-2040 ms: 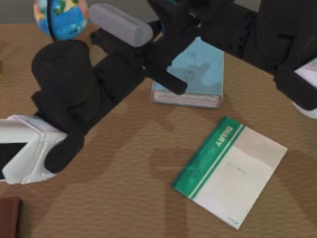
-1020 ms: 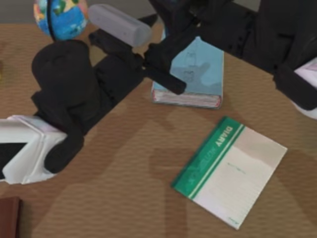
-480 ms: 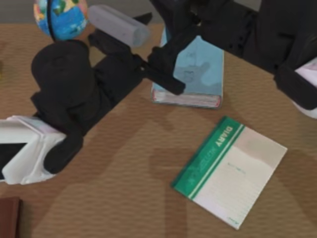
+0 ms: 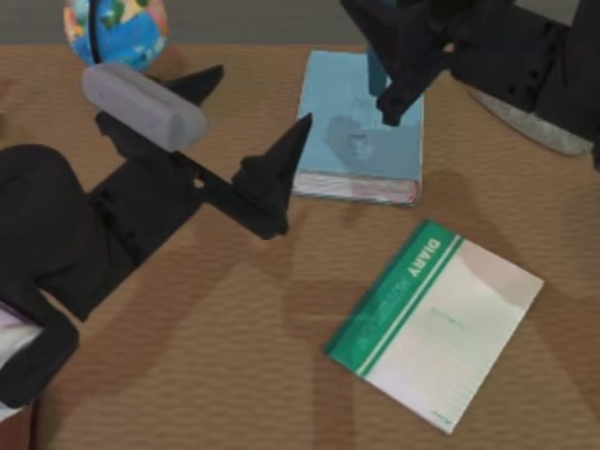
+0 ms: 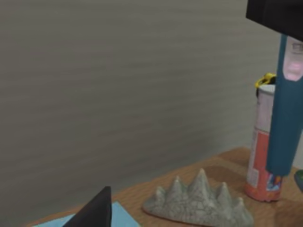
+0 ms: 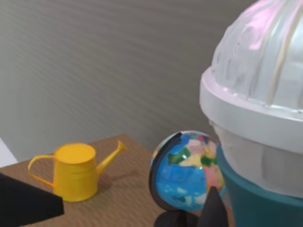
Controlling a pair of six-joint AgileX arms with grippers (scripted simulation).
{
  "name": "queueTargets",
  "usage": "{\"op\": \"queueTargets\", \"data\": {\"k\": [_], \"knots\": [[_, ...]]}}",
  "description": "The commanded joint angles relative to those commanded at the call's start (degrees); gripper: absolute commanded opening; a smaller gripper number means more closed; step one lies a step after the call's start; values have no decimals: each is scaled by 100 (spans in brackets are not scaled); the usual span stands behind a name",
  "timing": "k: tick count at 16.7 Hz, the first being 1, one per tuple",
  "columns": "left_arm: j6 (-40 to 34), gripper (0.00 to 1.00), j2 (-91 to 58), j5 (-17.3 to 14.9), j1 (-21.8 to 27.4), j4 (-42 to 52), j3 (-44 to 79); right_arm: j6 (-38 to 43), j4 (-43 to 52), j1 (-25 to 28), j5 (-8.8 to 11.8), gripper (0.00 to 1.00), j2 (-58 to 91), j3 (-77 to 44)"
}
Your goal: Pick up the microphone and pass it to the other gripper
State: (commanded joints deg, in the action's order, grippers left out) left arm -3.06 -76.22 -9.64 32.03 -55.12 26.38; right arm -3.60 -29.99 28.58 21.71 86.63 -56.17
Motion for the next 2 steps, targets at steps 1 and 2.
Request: {"op": "queueTargets", "data": {"k": [1,2], "knots": [[-2,100,73,-15,-18,-3,-71,-8,1,-41,42,0,-32,35],[-2,100,88,-18,-21,-4,-86,-10,2,-48,50,0,-38,42]]}}
